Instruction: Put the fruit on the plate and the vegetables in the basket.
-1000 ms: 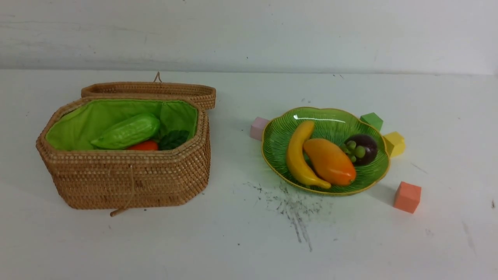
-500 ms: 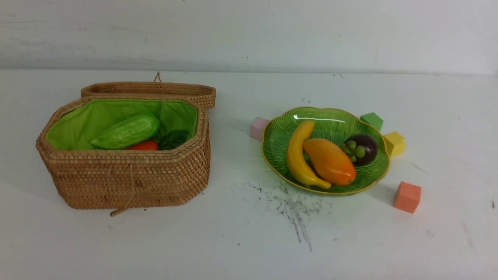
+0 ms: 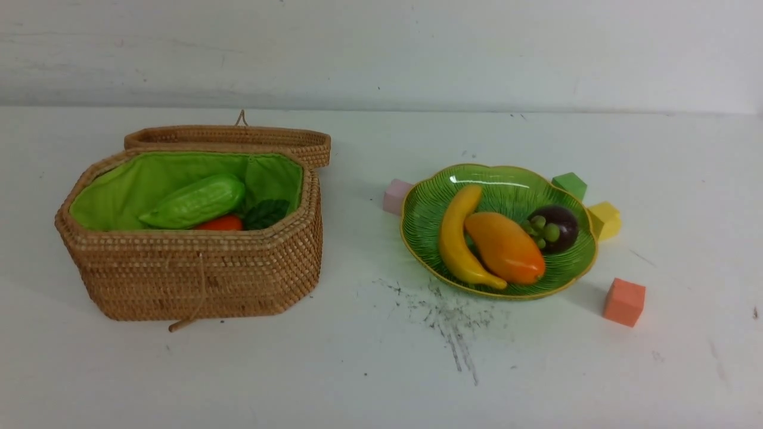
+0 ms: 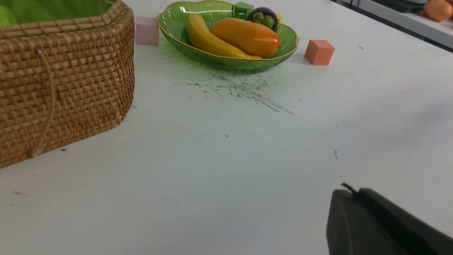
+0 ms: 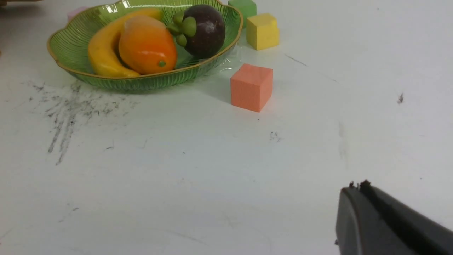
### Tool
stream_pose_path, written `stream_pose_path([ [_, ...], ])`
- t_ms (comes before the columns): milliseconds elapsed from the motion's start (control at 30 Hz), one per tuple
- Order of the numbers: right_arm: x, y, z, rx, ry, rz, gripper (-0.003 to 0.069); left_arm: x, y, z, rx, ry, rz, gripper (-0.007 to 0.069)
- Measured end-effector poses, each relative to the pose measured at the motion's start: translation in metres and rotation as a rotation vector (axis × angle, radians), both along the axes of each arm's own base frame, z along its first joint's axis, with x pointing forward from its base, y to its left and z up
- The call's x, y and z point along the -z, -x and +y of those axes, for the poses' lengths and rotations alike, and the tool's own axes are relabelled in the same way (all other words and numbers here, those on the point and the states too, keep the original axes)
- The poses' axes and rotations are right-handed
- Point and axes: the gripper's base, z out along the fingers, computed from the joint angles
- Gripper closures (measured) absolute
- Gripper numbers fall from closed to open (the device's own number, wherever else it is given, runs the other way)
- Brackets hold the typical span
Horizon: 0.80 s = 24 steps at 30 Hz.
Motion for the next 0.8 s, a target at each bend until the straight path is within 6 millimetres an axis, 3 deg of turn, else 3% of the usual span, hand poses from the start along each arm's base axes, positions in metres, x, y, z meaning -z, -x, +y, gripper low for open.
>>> stream_pose_path([
  [433,0.0,0.0,0.0,0.0,0.002,0.001,0.0666,0.004,-0.002,0.002,-0.044,-0.023,-0.017,0.0617],
  [633,0.0,0.0,0.0,0.0,0.002,0.001,0.066,0.005,-0.013,0.011,-0.33,0.063,-0.097,0.0638],
  [800,0.0,0.0,0.0,0.0,0.002,0.001,0.0657,0.025,-0.017,0.018,-0.509,0.086,0.043,0.0638],
])
